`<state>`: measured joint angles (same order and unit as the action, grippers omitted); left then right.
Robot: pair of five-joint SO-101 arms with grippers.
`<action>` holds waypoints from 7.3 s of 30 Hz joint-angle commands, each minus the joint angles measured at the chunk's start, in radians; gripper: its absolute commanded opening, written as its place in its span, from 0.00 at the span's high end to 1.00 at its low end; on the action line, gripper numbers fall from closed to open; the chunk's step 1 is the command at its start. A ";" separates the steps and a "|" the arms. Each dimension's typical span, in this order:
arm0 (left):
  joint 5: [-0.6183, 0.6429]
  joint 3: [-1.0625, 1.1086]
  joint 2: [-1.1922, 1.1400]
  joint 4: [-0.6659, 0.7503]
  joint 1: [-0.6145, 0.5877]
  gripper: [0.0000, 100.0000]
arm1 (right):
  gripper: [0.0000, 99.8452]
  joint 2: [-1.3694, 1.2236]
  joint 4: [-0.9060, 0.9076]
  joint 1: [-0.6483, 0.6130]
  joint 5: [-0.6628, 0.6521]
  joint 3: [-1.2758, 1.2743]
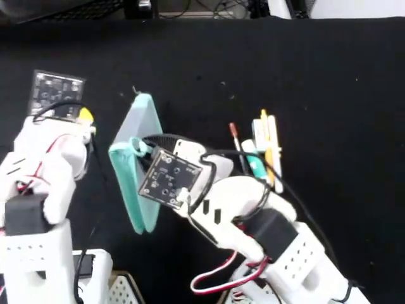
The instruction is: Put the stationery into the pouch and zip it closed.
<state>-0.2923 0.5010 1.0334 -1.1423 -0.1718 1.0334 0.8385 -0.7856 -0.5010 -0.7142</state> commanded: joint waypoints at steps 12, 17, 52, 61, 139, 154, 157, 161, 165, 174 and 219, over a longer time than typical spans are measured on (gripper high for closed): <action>-0.080 -0.582 -0.298 -0.565 0.196 0.83 | 0.99 0.008 0.068 0.014 -0.005 0.079; -0.077 -0.521 -0.299 -0.565 0.252 0.83 | 0.99 0.008 0.048 0.048 -0.005 0.074; -0.078 -0.325 0.173 -0.615 0.257 0.83 | 0.99 0.018 0.232 -0.097 -0.005 0.022; -0.118 -0.096 0.152 -0.565 0.259 0.83 | 0.99 0.018 0.233 -0.094 -0.005 0.119; -0.020 -0.127 0.230 -0.543 0.469 0.83 | 0.99 0.012 0.256 -0.025 -0.005 0.110; -0.026 -0.013 0.239 -0.514 0.470 0.83 | 0.99 0.018 0.276 -0.026 -0.005 0.074; -0.025 -0.015 0.239 -0.494 0.469 0.83 | 0.99 0.018 0.282 -0.026 -0.005 0.074; -0.025 -0.015 0.239 -0.482 0.469 0.83 | 0.99 0.018 0.284 -0.026 -0.005 0.071; -0.025 -0.013 0.239 -0.480 0.469 0.93 | 0.99 0.018 0.284 -0.021 -0.005 0.070; -0.020 -0.007 0.239 -0.480 0.469 0.97 | 0.99 0.019 0.374 -0.020 -0.005 0.074; 0.063 -0.395 -0.181 -0.618 0.194 0.86 | 0.99 0.254 0.276 0.298 -0.081 0.001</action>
<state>-0.2325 0.1327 0.8938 -1.7361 0.0184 1.2743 1.1254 -0.5033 -0.5731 -0.6882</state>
